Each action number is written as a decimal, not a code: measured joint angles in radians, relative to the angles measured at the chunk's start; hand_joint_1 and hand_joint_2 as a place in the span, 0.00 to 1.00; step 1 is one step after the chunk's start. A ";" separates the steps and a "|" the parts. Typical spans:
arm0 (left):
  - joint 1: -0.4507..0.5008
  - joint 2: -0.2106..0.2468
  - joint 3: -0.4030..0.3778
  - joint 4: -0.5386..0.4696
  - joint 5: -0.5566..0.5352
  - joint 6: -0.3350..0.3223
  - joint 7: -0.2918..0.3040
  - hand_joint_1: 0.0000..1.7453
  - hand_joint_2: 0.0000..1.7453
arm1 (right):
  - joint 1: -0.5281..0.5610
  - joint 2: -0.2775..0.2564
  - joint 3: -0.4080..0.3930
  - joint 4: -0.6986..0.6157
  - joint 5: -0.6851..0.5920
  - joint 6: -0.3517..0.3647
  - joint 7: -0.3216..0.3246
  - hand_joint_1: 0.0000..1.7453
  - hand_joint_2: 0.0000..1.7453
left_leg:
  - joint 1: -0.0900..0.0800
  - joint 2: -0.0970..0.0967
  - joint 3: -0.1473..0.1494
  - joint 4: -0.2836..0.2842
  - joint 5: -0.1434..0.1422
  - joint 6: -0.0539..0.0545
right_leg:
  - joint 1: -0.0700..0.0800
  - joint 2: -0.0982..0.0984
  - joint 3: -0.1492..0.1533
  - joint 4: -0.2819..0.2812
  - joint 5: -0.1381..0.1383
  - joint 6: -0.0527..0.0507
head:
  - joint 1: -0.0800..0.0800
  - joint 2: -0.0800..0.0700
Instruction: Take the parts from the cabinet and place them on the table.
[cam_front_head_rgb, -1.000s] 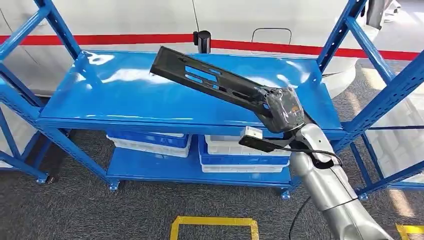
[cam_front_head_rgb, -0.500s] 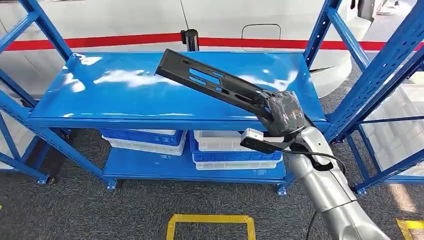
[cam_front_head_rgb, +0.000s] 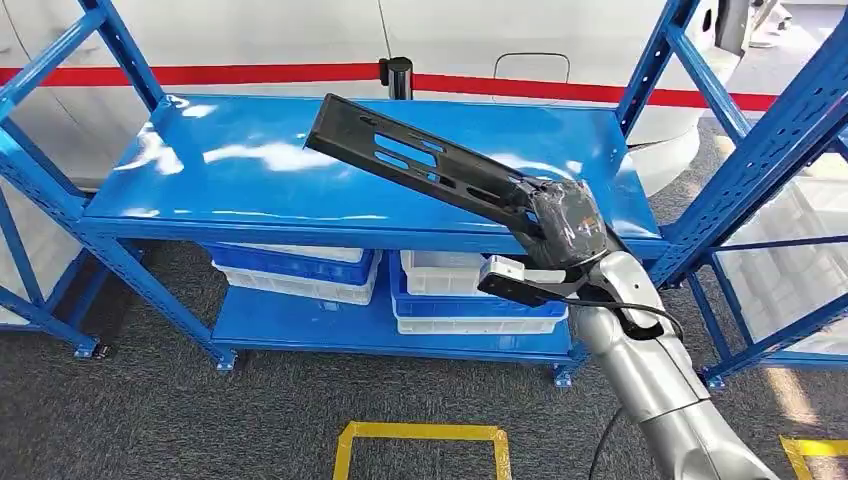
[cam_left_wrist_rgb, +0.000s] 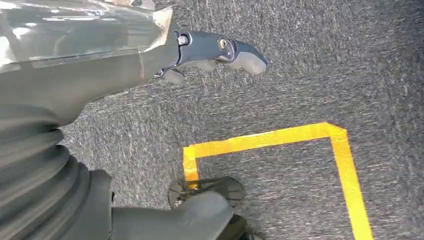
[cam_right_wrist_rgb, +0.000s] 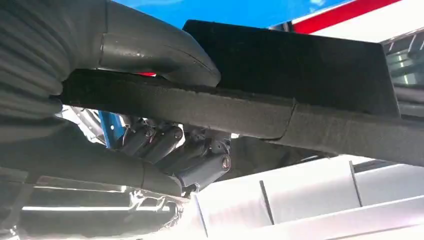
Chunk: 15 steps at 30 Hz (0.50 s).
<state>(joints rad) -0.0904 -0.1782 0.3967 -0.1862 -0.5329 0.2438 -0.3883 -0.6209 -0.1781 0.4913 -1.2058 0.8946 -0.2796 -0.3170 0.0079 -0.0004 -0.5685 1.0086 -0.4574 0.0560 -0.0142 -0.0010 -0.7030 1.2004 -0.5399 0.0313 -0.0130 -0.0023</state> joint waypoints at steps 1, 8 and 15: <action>0.000 0.000 0.000 0.000 0.000 0.000 0.000 0.00 1.00 | 0.000 0.000 0.000 0.000 0.000 0.000 0.000 0.97 1.00 | 0.000 0.000 0.000 0.000 0.000 0.000 | 0.000 0.000 0.000 0.000 0.000 0.000 | 0.000 0.000; 0.001 -0.004 0.000 0.000 0.000 0.000 0.000 0.00 1.00 | 0.000 0.005 -0.002 0.007 0.000 0.000 -0.001 0.97 1.00 | -0.005 0.000 -0.073 0.009 0.059 -0.029 | 0.006 0.003 0.192 -0.190 0.026 0.021 | -0.003 0.000; 0.004 -0.002 0.000 0.000 -0.003 0.000 0.009 0.00 1.00 | -0.002 0.010 -0.003 0.011 0.009 0.000 -0.002 0.97 1.00 | 0.013 -0.002 -0.068 0.201 -0.056 -0.068 | -0.007 -0.003 0.090 -0.189 0.114 -0.032 | -0.007 0.000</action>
<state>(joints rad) -0.0864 -0.1801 0.3967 -0.1862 -0.5360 0.2438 -0.3796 -0.6231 -0.1682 0.4887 -1.1948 0.9033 -0.2796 -0.3185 0.0206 -0.0027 -0.6365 1.2097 -0.5131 -0.0116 -0.0214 -0.0038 -0.6135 1.0119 -0.4259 -0.0009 -0.0202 -0.0023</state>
